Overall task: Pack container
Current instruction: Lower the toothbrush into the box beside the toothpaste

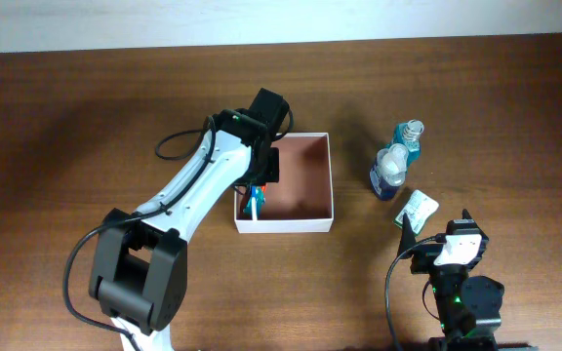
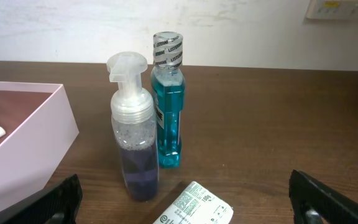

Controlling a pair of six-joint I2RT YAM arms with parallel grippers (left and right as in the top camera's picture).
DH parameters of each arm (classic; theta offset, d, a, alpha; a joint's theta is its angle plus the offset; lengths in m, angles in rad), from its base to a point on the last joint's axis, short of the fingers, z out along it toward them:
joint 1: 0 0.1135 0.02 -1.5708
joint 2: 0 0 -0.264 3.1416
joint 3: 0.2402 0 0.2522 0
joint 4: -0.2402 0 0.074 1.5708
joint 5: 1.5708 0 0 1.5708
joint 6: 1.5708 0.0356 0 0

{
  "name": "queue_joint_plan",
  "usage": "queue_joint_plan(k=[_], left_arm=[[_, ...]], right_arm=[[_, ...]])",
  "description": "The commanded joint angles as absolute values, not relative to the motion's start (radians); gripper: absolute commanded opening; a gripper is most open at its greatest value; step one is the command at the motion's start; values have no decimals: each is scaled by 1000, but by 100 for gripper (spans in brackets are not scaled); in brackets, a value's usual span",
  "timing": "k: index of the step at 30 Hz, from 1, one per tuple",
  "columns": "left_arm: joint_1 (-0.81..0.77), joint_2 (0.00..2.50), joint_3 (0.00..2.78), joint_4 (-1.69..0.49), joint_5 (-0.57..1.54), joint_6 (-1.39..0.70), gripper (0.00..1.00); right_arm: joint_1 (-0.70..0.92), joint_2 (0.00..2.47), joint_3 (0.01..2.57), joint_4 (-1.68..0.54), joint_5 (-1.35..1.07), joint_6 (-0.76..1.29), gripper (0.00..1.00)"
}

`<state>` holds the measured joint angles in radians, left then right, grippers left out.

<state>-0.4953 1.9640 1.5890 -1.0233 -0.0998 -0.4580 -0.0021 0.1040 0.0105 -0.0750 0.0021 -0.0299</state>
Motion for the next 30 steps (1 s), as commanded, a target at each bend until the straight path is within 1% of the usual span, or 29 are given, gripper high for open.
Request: queue_joint_plan(k=[1,30], left_arm=[[-496,1969,1581,-1010,-122,-470,4],[-497,1969,1539,-996,-145,-471,5]], right_arm=[[-1,104,6,-82,11,-30,98],[-1,104,6,-82,11,-30,98]])
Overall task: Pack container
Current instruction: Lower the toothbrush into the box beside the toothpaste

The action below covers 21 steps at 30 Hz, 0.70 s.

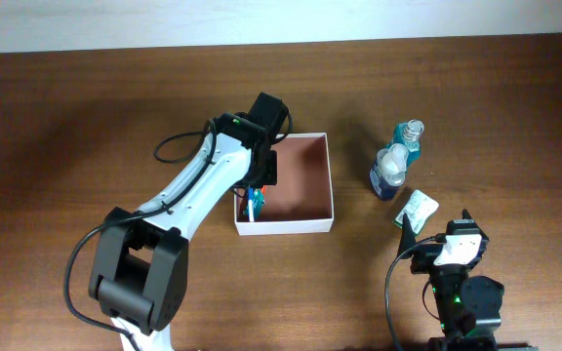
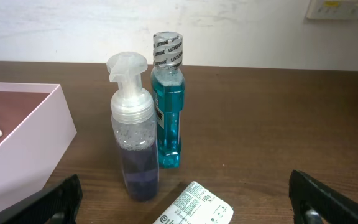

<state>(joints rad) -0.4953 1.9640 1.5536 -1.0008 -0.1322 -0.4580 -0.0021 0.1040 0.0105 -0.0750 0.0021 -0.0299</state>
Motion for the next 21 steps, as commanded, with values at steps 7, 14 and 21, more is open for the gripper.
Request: queue_joint_plan(k=[7,14,21], left_arm=[[-496,1969,1539,-981,-147,-471,5],[-497,1969,1538,-981,-147,-471,5],[-497,1980,1537,-980,-148,-471,5]], right_arm=[[-1,104,6,-82,11,-30,98],[-1,104,6,-82,11,-30,98],[-1,104,6,-82,11,-30,98]])
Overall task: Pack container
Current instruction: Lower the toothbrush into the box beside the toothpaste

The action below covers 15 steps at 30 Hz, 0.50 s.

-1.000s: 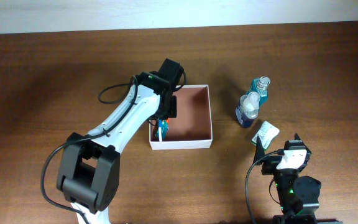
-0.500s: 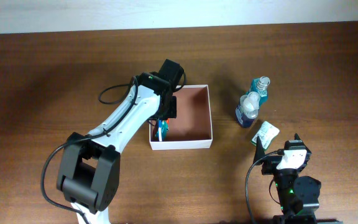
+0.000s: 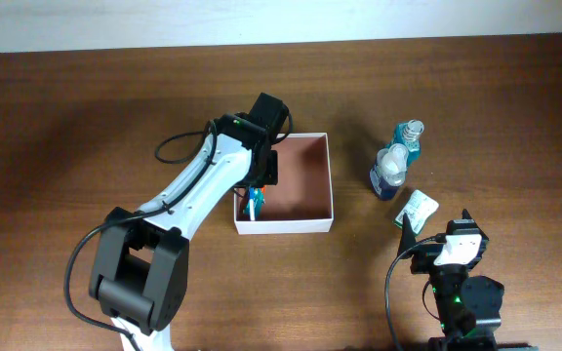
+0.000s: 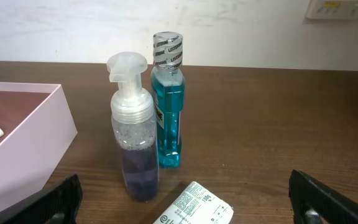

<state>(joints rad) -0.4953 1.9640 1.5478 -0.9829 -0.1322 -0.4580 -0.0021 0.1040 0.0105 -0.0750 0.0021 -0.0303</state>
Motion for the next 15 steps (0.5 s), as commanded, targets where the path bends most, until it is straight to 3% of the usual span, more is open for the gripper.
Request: queue_joint_plan(k=[1,9,12,15], left_arm=[[-496,1982,1536,-980,-148,-471,5],[-496,2005,1535,-980,-148,-471,5],[-496,2006,1535,-980,-148,-471,13],[-496,2006,1535,-981,-147,-471,14]], right_arm=[[-1,104,6,-82,11,-30,98],[-1,104,6,-82,11,-30,98],[-1,104,6,-82,11,-30,98],[-1,104,6,-82,11,-30,98]])
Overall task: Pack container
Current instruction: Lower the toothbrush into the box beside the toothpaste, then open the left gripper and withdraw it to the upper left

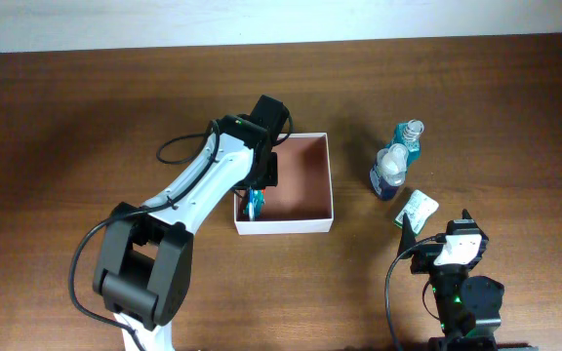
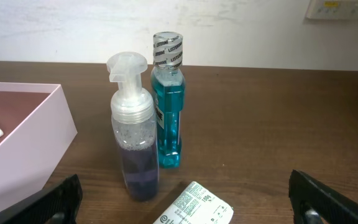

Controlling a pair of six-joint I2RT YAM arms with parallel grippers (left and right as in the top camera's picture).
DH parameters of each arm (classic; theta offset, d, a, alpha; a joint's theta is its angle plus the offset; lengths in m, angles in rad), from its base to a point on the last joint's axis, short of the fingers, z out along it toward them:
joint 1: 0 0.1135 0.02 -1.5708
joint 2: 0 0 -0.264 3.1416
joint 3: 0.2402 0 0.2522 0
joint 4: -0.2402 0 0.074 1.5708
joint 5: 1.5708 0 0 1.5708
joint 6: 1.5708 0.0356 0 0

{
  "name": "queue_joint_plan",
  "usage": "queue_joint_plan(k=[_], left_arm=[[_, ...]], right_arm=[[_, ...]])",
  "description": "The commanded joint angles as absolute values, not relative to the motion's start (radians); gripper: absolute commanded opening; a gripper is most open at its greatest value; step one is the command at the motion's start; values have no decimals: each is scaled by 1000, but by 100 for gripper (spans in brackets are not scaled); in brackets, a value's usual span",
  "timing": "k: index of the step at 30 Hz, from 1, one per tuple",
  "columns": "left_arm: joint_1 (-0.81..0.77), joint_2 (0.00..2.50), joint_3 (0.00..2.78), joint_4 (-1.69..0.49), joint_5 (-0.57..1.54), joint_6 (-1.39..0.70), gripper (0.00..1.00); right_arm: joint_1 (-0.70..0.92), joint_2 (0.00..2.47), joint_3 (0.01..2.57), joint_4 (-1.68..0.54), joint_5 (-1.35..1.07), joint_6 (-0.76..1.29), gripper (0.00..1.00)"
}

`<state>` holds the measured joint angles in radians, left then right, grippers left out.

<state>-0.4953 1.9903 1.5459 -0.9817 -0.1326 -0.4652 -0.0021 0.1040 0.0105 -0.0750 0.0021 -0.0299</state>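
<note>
The white box with a brown inside stands mid-table. My left gripper hangs over its left side, its jaws hidden under the wrist. A blue-and-white toothpaste tube lies below it against the box's left wall, and its red-capped end shows in the right wrist view. A foam pump bottle, a blue mouthwash bottle and a white packet stand right of the box. My right gripper rests open just short of the packet.
The box's near wall is at the left of the right wrist view. The two bottles stand close together, touching or nearly so. A wall lies behind the table's far edge.
My left arm has shifted very slightly over the box's left side. The tube, bottles, packet and right gripper are where they were.
My left gripper was over the box's left side with the tube under it. A second later the tube lay a little nearer the box's front left corner. Nothing else has moved, and my right gripper has stayed open by the packet.
</note>
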Motion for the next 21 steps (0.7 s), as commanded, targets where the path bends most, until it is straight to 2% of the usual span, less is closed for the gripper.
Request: queue_joint_plan(k=[1,10,13,21], left_arm=[[-496,2006,1535,-981,-147,-471,14],[-496,2022,1535,-979,-147,-471,12],[-497,2017,1540,-980,-126,-463,3],[-496,1949,1610,-984,-83,-439,4]], right_arm=[[-1,104,6,-82,11,-30,98],[-1,104,6,-82,11,-30,98],[-1,104,6,-82,11,-30,98],[-1,104,6,-82,11,-30,98]])
